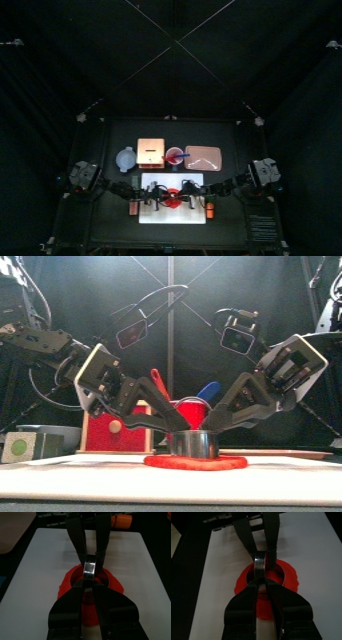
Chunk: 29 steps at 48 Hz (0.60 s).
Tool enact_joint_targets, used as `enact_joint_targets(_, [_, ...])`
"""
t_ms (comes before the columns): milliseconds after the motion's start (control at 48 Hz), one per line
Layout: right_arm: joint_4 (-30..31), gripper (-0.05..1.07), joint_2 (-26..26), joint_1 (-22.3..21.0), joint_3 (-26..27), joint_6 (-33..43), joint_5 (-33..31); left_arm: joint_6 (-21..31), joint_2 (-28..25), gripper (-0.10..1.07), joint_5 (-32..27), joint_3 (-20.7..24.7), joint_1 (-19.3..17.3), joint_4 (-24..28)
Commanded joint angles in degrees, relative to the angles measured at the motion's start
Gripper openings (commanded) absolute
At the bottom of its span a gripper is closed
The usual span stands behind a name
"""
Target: Cut dough with cookie cutter and remove excess
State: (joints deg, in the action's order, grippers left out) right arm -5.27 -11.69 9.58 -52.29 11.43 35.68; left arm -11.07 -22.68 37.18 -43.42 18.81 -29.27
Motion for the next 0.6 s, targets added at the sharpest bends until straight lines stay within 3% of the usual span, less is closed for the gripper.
enact_joint_targets(0, [-0.6,0.49,-1.5,0.3,0.4,0.3,-1.1,0.4,-3.4,0.55,-3.2,-0.6,2.6,0.1])
enact_joint_targets(583, [-1.0,0.5,-1.7,0.6,1.7,0.3,-7.6,-0.2,-1.1,0.55,-4.4,-0.1,3.2,1.7])
